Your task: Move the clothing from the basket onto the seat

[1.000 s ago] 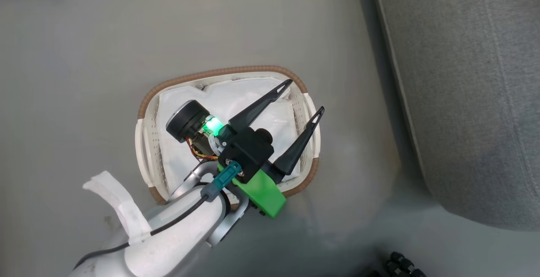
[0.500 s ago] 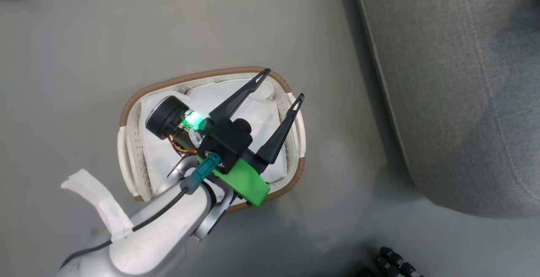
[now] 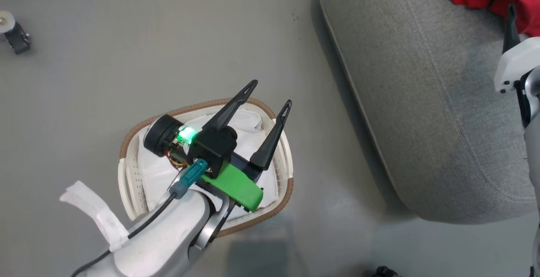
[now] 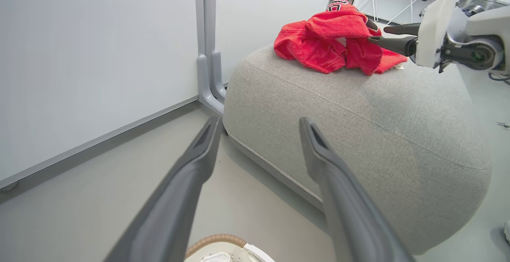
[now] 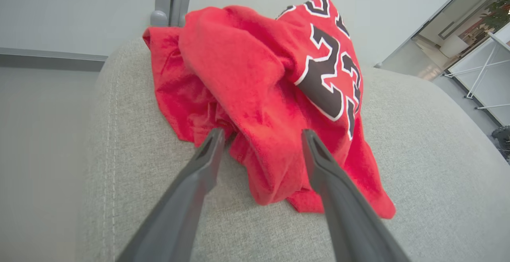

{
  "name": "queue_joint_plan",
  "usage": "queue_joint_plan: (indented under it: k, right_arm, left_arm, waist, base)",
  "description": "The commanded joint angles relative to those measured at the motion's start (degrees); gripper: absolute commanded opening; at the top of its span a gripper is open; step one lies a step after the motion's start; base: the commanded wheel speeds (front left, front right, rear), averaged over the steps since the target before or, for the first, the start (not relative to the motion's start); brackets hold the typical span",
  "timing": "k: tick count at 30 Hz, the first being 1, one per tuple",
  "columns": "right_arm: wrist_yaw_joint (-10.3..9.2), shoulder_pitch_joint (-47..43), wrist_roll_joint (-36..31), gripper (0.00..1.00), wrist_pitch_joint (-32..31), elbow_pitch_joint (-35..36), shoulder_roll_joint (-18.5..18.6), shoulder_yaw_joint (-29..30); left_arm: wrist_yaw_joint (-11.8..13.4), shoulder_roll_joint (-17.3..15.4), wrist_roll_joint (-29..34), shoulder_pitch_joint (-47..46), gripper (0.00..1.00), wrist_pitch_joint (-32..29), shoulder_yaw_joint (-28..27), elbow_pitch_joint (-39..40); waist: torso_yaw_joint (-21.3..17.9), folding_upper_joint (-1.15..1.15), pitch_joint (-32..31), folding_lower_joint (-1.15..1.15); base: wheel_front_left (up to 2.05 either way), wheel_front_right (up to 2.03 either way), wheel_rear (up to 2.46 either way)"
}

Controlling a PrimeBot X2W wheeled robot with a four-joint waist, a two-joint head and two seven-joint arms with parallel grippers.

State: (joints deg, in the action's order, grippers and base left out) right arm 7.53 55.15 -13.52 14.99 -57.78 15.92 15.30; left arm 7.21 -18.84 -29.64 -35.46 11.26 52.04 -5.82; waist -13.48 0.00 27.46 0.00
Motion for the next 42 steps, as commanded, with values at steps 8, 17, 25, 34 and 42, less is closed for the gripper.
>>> queue_joint_plan:
  k: [8, 17, 25, 34, 42]
  right_arm:
    - [-0.08, -3.58, 3.20, 1.00, 0.24, 6.06, -0.57, -4.54]
    - [-0.08, -11.63, 9.01, 1.00, 0.19, 15.51, -5.07, -6.42]
    - [-0.08, -23.41, 11.46, 1.00, 0.20, 27.00, -9.97, -7.86]
    - [-0.08, -37.76, 14.37, 1.00, 0.20, 38.11, -12.81, -10.34]
    - [-0.08, -46.45, 20.30, 1.00, 0.20, 43.01, -12.89, -15.24]
  left_arm:
    - [1.67, 1.34, -2.78, 5.44, 1.00, 3.45, -3.64, -4.26]
    - [2.57, 3.04, -1.76, 13.20, 1.00, 3.92, -12.00, -4.76]
    - [2.07, 4.78, 0.75, 21.87, 1.00, 3.88, -20.79, -4.28]
    - [0.43, 7.53, 2.40, 30.35, 1.00, 3.89, -31.07, -2.34]
    - [-2.03, 9.05, 4.98, 35.86, 1.00, 3.89, -35.18, -3.19]
  waist:
    - [3.40, 0.00, -10.73, 0.00]
    - [8.39, 0.00, -16.87, 0.00]
    - [12.13, 0.00, -20.36, 0.00]
    - [15.14, 0.00, -22.74, 0.00]
    - [16.66, 0.00, -24.32, 0.00]
  base:
    - [0.00, 0.00, 0.00]
    - [0.00, 0.00, 0.00]
    - [0.00, 0.00, 0.00]
    - [0.00, 0.00, 0.00]
    - [0.00, 0.00, 0.00]
